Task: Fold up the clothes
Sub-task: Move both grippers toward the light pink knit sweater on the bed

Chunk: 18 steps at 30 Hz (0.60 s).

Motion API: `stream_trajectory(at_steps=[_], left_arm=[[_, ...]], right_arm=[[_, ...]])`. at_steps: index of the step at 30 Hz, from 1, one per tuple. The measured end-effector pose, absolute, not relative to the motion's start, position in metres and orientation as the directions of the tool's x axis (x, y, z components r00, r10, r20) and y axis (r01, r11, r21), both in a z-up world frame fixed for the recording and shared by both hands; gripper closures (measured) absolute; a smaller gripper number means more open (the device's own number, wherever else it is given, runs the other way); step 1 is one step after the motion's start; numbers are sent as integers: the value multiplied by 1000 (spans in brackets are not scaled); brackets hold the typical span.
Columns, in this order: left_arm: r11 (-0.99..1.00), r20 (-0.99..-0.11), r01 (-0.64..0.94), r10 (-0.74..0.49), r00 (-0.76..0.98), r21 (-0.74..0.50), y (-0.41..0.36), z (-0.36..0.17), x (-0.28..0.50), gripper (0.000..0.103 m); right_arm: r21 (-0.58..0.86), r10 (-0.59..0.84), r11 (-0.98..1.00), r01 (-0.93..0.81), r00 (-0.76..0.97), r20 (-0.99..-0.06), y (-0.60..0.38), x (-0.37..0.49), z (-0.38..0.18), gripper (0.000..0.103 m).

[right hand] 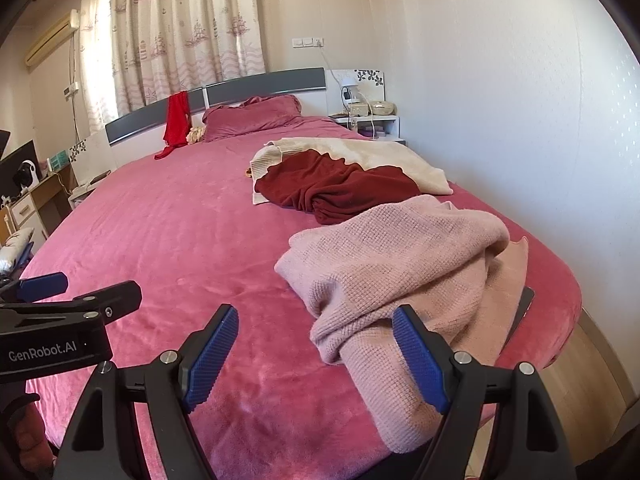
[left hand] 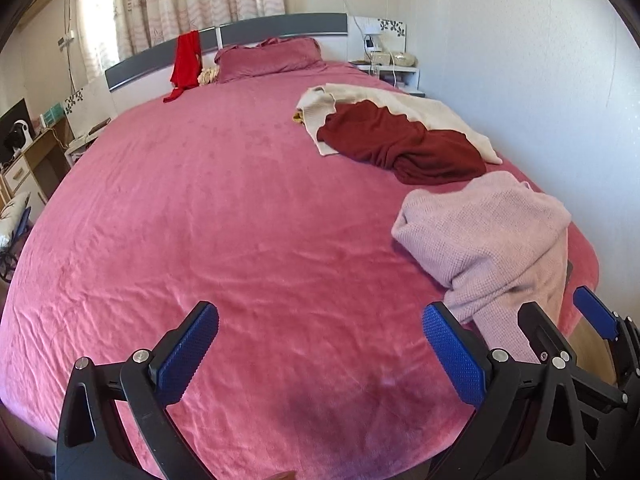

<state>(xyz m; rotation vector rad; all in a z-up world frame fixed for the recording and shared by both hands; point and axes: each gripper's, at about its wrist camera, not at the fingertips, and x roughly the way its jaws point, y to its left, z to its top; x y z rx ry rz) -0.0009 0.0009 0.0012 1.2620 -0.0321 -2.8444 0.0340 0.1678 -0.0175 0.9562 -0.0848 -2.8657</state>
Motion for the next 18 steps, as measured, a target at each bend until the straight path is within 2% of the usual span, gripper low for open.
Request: stream_trajectory(at_steps=[2,5,12,18], left_arm=[[-998,-722,19,-57,-689,60,3,3,-3,0],[-999,-704,20,-45,-709,43,2,-2,4,0],[-1000,-790,-12,-7,-613,18,0,-13,-13,0],[-1000,-799,11,-10,-602,4,-3,-18,-14,0]], right_arm=[[65,-115,-993,95,-794,-596,166,34,-17,22],[35,-96,-995,95,-795,-599,164,34,-16,22],[8,-52,-998,60,-795,-604,170,25,-14,22],[-54,30,-999,8,-758,-652,173,7,-13,22]])
